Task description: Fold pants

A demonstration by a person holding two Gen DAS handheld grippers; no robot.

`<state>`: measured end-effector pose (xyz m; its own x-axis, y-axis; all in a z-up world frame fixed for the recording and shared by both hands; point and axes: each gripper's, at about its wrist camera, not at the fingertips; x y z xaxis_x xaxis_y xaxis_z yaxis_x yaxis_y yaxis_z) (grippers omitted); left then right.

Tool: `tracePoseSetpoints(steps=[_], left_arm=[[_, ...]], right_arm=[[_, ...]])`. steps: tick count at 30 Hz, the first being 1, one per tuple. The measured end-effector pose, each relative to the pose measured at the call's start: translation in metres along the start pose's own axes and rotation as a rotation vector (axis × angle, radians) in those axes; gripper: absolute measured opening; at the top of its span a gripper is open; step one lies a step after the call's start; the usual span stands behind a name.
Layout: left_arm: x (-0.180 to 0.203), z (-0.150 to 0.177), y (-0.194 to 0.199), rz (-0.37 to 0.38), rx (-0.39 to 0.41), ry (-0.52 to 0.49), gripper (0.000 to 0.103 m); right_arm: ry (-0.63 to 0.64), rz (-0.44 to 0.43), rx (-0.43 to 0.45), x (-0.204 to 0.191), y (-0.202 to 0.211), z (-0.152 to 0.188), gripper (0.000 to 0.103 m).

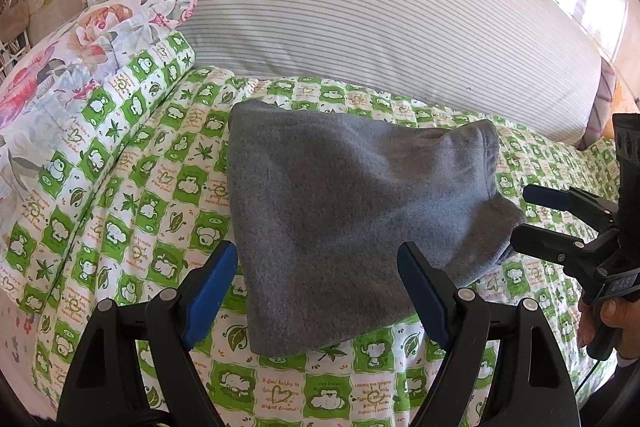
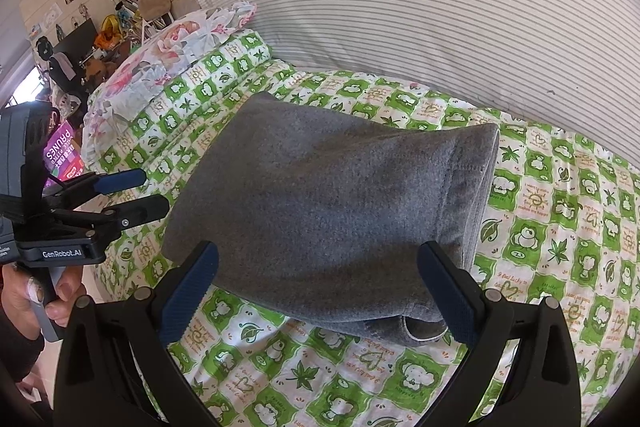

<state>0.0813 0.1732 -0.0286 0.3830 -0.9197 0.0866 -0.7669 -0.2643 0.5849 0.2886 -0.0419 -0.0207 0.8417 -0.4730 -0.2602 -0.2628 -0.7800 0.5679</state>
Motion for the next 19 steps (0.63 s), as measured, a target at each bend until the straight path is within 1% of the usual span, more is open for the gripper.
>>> tracePoseSetpoints(steps=[9, 19], left_arm=[[0.003, 0.0, -0.012, 0.002, -0.017, -0.017, 0.083], [0.009, 0.001, -0.02, -0.018, -0.053, -0.025, 0.083]], right_arm=[[-0.017, 0.008, 0.002, 0.004, 0.001, 0.002, 0.1], [-0.044, 0.009, 0.002, 0.011, 0.003, 0.003, 0.1]])
Point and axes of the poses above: each gripper's, at about its wrist camera, not at the fingertips, and y roughly against the way its jaws point, x to its right, z to its underside, and after that the axes turned 13 degrees about x, right-handed
